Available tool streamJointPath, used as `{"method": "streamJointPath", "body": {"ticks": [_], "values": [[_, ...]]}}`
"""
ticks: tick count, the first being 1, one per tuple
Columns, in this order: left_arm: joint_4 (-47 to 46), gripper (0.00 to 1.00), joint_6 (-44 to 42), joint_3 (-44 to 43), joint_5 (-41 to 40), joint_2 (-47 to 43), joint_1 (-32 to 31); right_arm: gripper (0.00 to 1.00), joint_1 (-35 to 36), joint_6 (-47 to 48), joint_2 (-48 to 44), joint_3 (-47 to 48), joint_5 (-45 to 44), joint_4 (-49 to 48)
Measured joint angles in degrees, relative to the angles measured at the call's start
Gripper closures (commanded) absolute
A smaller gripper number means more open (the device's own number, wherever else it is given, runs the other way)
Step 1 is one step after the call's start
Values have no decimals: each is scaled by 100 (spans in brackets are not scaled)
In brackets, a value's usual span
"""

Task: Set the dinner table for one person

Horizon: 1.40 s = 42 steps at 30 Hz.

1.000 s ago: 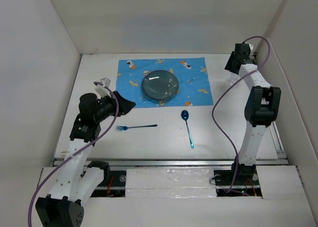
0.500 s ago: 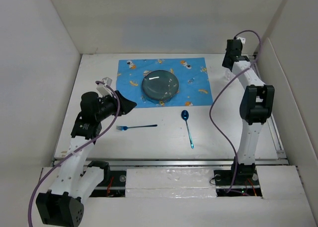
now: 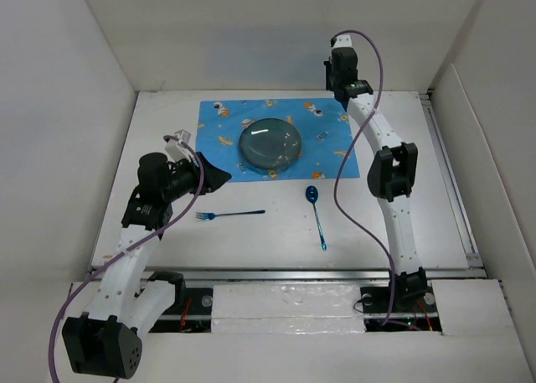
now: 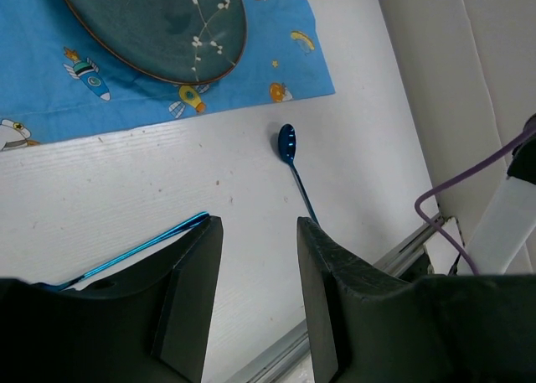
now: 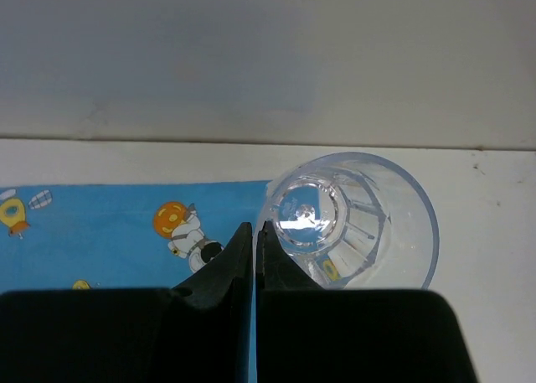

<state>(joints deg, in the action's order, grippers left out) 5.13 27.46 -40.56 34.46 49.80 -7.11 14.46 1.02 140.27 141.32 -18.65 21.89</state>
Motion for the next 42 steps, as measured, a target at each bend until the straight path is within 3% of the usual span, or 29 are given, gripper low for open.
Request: {"method": "streamJointPath", "body": {"ticks": [17,20,21,22,26,30,34,35,37,38,39,40,42], "values": [[-20,63,0,0,-2,103,9,99,-31,225,870,170,428,83],[-17,62,0,0,-2,103,9,80,-31,243,883,199,452,81],[-20,62,0,0,-2,103,9,66,-31,238,892,212,448,81],[-20,62,0,0,-2,103,9,61,-26,249,892,212,452,68],[-22,62,0,0,-2,103,9,57,-15,280,892,212,452,35],[-48,62,2,0,0,103,9,48,-15,269,822,151,446,35],[-94,62,2,0,-2,101,9,46,-9,232,160,-555,409,-7],[-103,63,4,0,0,98,9,46,0,214,-138,-837,411,-13],[-103,76,15,0,2,74,9,56,26,157,-861,-1513,442,-142],[-105,81,26,0,0,55,9,67,59,101,-1296,-1910,481,-267],[-105,91,20,0,2,28,9,89,101,22,-1803,-2371,533,-376],[-105,97,28,0,0,-9,9,98,160,-76,-2380,-2957,597,-645],[-114,100,22,0,4,-68,9,100,348,-326,-3585,-4151,748,-1150]]}}
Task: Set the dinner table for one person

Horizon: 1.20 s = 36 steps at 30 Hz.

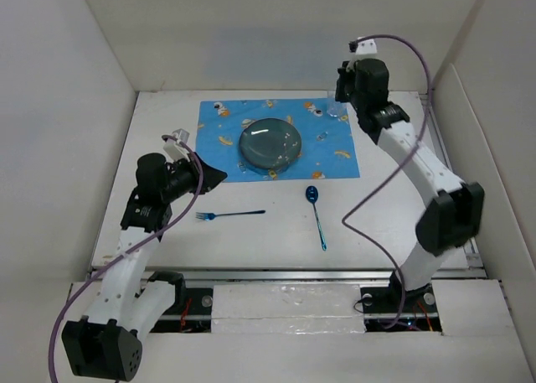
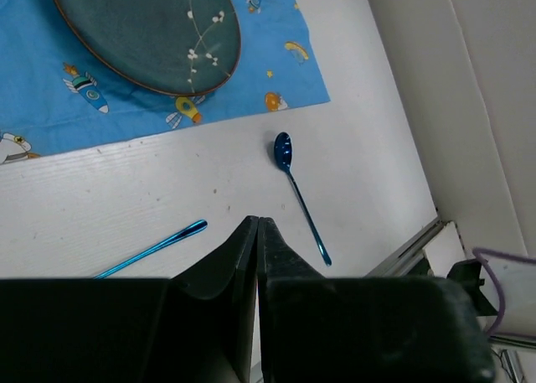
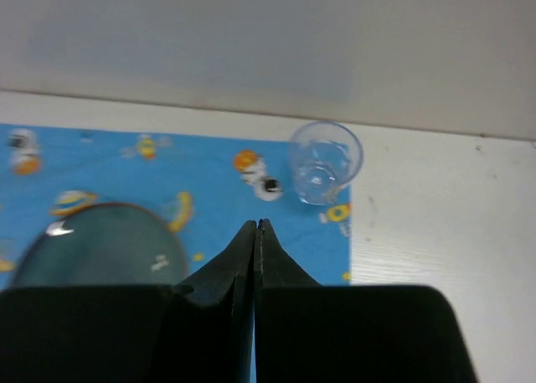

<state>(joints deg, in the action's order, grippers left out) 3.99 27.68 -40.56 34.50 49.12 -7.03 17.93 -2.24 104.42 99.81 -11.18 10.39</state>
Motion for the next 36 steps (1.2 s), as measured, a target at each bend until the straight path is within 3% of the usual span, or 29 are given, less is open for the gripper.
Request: {"method": "streamJointPath", "body": {"ticks": [4,6,12,13,14,16,18,22,31,35,36], "values": [[-24,100,2,2,0,-101,0,100,538,-553,-1989,-2094,345,-1008],[-37,100,2,2,7,-149,0,100,933,-809,-2551,-2959,398,-1480],[-57,100,4,2,61,-286,0,100,2345,-1392,-3176,-5031,-197,-1062],[-66,100,4,2,70,-308,0,96,2566,-1502,-3257,-5276,-326,-903],[-74,98,4,2,79,-315,0,84,2750,-1620,-3355,-5501,-463,-752],[-79,86,4,2,96,-334,0,71,3053,-1845,-3556,-5873,-713,-555],[-90,71,26,2,125,-341,0,57,3233,-2057,-3654,-6118,-922,-389],[-111,69,22,2,142,-345,0,54,3265,-2367,-3412,-6330,-1163,-310],[-114,68,22,2,146,-345,0,54,3095,-2623,-2118,-6424,-1239,-721],[-111,68,24,2,151,-345,0,60,3088,-2673,-1856,-6354,-1388,-1110],[-114,68,24,2,151,-345,0,66,3088,-2695,-1808,-6347,-1416,-1198]]}}
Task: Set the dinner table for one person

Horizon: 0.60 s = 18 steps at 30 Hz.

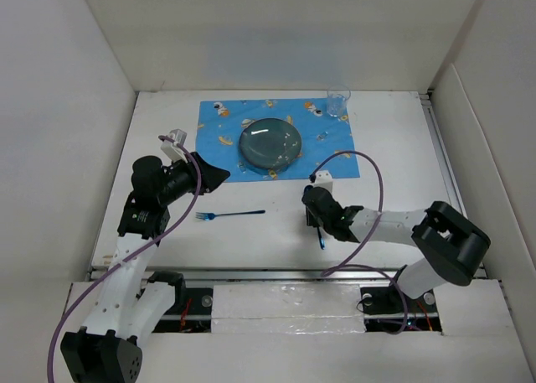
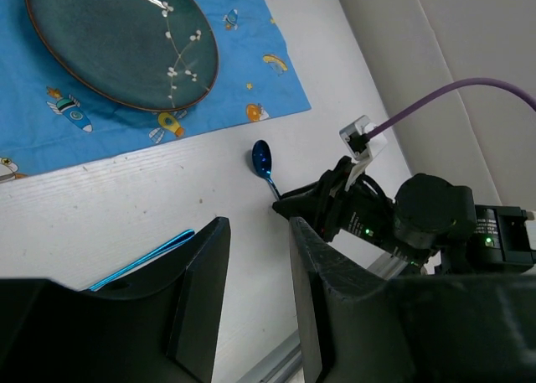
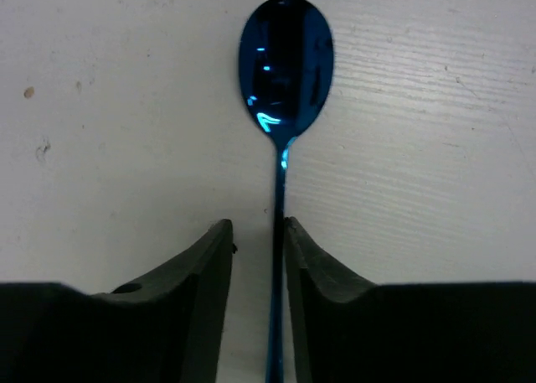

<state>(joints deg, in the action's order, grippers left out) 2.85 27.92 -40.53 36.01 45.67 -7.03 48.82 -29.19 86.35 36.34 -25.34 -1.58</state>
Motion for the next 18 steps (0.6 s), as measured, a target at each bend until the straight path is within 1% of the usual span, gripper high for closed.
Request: {"method": "streamJointPath", "body": {"ticks": [2,5,10,12,14,16,18], "values": [[0,68,0,0,2,0,0,89,0,-44,66,0,-63,-120],[0,68,0,0,15,7,0,100,-4,-131,146,0,-118,-289],[0,68,0,0,20,35,0,100,31,-260,168,2,-223,-330],[0,68,0,0,22,46,0,100,55,-258,105,7,-256,-214],[-2,68,0,0,28,63,0,100,13,-188,-72,13,-236,118],[0,68,0,0,33,74,0,100,-197,2,-286,98,-162,352],[-2,68,0,0,39,74,0,100,-592,238,-437,354,-24,474]]}}
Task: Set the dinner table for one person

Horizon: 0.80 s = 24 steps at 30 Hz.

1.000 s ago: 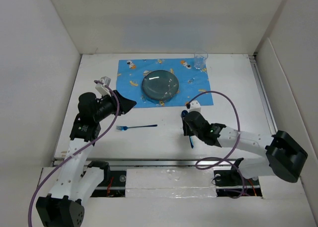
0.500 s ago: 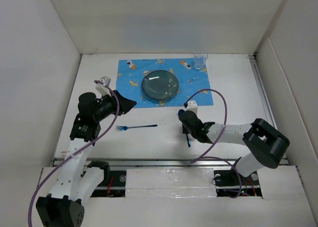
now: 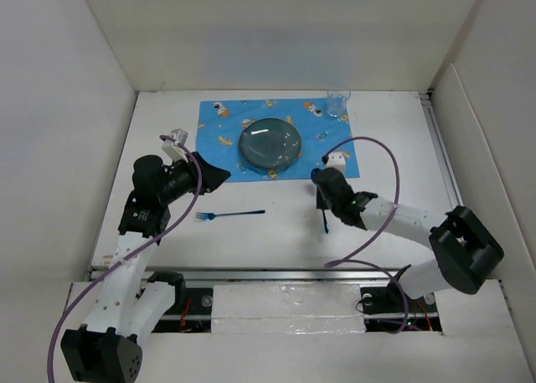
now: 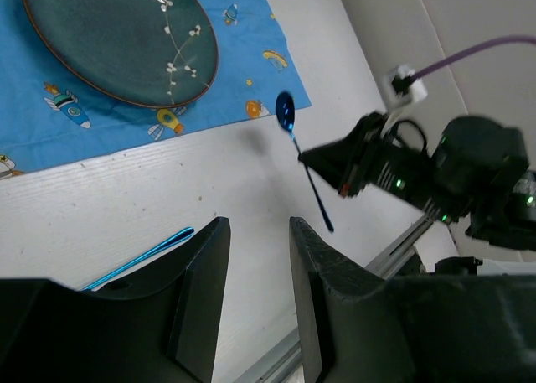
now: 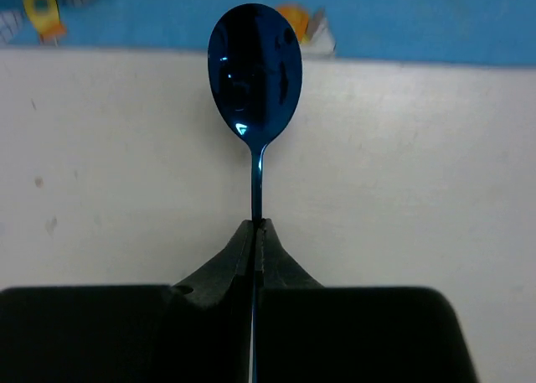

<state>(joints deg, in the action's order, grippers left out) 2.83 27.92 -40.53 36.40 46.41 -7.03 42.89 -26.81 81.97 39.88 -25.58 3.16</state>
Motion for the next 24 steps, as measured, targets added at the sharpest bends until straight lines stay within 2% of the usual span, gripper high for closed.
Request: {"method": "streamJointPath", "body": {"ticks": [5,11,18,24], "values": [[2,68,0,0,0,0,0,100,-966,557,313,1244,332,-39],[2,68,-2,0,4,0,0,100,-1657,944,1543,2734,811,-81],[0,68,-2,0,17,22,0,100,-2052,1099,2940,4138,1110,160],[0,68,-2,0,24,107,0,100,-2227,1180,3740,4942,1300,448]]}}
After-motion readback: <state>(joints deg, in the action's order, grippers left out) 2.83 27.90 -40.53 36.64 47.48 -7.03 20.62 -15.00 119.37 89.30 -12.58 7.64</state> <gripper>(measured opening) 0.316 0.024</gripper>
